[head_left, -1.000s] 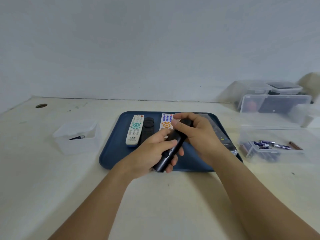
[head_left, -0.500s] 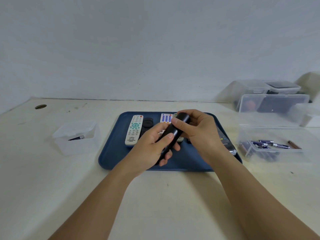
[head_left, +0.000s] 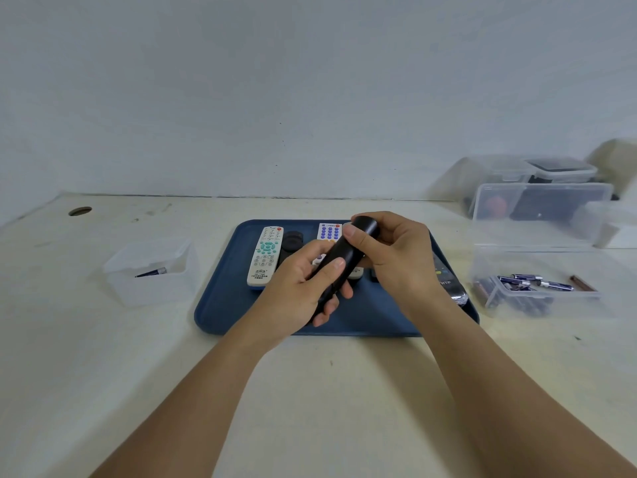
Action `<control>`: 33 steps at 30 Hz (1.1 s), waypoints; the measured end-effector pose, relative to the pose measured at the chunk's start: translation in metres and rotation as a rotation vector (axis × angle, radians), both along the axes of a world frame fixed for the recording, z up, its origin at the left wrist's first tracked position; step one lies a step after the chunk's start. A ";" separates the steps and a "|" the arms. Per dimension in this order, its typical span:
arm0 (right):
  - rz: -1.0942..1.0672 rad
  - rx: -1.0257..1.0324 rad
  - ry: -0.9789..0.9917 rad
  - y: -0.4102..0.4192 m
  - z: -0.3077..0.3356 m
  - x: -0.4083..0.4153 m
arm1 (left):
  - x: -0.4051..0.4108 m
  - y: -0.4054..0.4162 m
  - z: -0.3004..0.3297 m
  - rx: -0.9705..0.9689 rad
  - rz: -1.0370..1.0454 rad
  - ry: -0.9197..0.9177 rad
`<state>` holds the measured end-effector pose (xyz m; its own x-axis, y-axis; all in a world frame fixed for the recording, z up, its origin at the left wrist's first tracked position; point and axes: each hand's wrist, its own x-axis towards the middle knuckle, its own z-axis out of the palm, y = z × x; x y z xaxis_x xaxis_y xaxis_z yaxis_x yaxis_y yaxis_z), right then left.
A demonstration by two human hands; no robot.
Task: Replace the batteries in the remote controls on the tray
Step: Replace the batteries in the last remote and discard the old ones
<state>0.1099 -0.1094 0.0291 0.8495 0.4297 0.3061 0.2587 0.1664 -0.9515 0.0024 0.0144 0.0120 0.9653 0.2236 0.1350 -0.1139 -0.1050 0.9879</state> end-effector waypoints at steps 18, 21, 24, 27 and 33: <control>0.068 -0.792 0.045 -0.030 0.012 0.025 | 0.003 0.003 0.011 -0.395 0.159 0.093; 0.019 -0.971 -0.162 -0.028 0.012 0.021 | 0.002 0.004 0.009 -0.389 0.124 0.105; 0.055 -1.136 -0.310 -0.026 0.009 0.016 | 0.002 0.005 0.007 -0.351 0.096 0.103; 0.010 -1.039 -0.431 -0.023 0.010 0.014 | 0.001 0.003 0.008 -0.304 0.083 0.091; -0.206 -0.253 -0.514 -0.009 0.021 -0.011 | 0.001 -0.001 0.007 -0.252 0.076 0.064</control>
